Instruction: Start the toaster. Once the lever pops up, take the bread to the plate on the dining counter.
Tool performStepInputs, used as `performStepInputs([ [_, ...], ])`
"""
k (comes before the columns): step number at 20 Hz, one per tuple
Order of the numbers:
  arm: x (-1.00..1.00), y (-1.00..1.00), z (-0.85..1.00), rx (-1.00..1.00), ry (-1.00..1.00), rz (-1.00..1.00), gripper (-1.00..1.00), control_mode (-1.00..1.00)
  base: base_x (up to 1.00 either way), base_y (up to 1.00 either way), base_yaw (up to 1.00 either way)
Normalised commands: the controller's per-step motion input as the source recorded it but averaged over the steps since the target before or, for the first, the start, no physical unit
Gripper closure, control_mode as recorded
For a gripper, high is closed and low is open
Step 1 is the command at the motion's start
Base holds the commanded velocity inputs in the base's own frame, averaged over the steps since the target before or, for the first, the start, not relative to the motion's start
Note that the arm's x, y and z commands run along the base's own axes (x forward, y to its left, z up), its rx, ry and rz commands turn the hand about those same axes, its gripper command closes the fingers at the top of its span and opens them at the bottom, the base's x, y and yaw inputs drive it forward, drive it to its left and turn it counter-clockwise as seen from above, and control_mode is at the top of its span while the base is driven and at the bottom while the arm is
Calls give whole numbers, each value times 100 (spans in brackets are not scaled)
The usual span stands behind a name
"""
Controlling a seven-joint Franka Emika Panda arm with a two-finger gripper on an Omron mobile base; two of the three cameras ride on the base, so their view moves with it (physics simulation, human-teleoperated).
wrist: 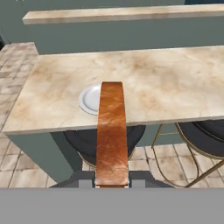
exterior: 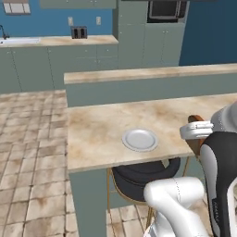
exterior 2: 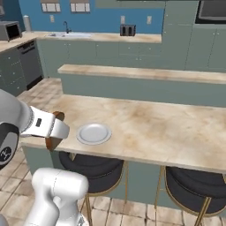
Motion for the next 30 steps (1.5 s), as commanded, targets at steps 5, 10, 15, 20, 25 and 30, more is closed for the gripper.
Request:
performStepInputs([
  [5, 0, 0, 0, 0, 0, 0, 100, 100, 44, -1, -8],
  [10, 0, 0, 0, 0, 0, 0, 100, 100, 30, -6, -5],
  [15, 0, 0, 0, 0, 0, 0, 100, 100, 24, -1, -4],
  [20, 0, 0, 0, 0, 0, 0, 100, 100, 18, 0, -8],
  [25, 0, 0, 0, 0, 0, 0, 100, 100, 15, 0, -11],
  [30, 0, 0, 0, 0, 0, 0, 100, 100, 1, 0, -5],
])
